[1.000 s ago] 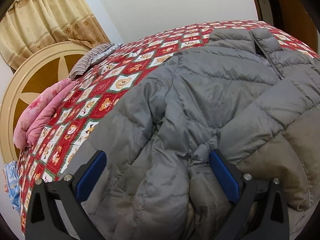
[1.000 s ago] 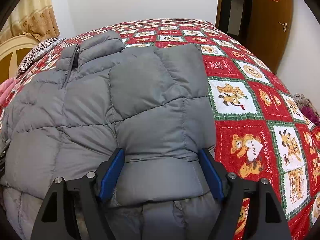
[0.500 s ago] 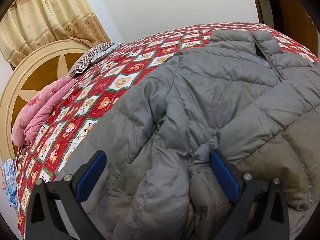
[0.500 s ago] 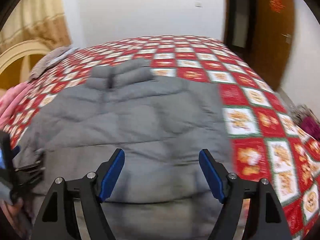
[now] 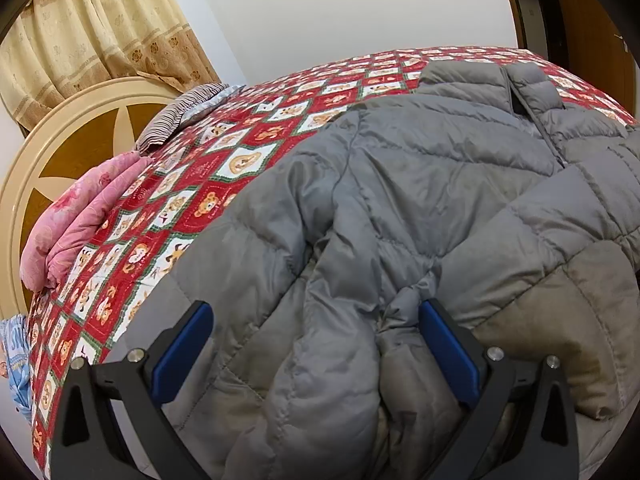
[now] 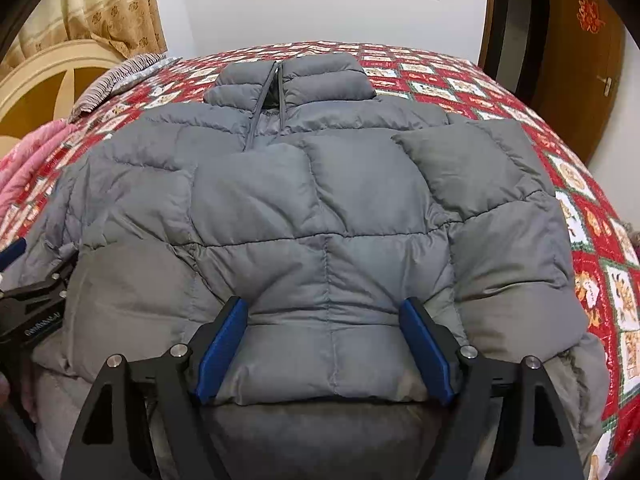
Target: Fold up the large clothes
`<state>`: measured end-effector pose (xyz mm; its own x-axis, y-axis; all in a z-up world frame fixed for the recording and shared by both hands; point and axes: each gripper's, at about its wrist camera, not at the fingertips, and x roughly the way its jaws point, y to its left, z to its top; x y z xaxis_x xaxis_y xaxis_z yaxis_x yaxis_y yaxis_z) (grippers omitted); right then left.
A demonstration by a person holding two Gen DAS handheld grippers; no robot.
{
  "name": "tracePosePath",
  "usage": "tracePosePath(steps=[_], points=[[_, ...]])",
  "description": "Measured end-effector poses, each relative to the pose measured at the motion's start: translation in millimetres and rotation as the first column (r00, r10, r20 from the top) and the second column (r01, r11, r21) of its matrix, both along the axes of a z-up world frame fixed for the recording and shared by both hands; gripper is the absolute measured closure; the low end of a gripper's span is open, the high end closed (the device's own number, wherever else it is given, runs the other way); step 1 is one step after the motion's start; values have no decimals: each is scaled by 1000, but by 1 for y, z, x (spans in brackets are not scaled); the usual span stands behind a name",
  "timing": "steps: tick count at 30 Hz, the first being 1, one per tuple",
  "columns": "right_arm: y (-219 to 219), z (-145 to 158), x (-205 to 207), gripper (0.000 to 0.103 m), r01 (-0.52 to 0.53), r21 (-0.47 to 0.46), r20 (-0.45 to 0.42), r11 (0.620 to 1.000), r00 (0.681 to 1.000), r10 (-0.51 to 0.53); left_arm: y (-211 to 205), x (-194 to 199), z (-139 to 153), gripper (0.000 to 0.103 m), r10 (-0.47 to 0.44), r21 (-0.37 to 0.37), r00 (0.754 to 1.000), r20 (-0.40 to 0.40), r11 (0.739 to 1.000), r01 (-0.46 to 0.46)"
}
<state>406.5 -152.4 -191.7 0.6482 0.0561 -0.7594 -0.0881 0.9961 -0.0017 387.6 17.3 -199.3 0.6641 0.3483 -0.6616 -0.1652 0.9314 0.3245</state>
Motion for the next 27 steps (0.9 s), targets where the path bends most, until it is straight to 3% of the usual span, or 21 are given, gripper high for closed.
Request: tracePosePath(steps=[27], points=[[7, -4, 1, 22, 7, -58, 13, 998, 1000, -7, 4, 3, -1, 0, -7, -29, 1000, -11, 1000, 7]])
